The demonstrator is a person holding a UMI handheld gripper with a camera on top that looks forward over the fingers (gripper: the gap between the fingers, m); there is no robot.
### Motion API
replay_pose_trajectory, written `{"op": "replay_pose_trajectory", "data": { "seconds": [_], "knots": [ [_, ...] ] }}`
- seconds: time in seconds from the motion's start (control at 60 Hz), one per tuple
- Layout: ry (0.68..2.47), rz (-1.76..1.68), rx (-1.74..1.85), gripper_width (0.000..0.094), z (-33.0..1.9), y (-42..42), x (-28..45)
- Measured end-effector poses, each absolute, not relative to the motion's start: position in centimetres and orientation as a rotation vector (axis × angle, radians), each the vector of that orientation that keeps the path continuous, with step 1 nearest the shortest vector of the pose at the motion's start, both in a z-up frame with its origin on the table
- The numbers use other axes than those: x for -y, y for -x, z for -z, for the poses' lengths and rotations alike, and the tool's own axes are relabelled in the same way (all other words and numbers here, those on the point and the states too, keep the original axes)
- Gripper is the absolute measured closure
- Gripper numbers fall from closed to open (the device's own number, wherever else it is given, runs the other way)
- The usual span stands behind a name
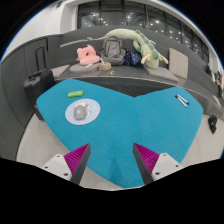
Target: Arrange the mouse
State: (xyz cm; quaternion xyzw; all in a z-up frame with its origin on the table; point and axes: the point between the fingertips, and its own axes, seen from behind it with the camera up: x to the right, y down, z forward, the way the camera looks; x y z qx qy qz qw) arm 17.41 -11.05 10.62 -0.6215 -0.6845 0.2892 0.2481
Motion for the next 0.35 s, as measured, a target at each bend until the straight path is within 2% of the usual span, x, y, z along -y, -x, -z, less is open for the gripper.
{"op": "replay_pose_trajectory", "data": {
  "seconds": [0.35],
  "knots": [
    [1.708,-0.734,1.865,0.0076,-9.1,-19.7,6.3]
  ]
}}
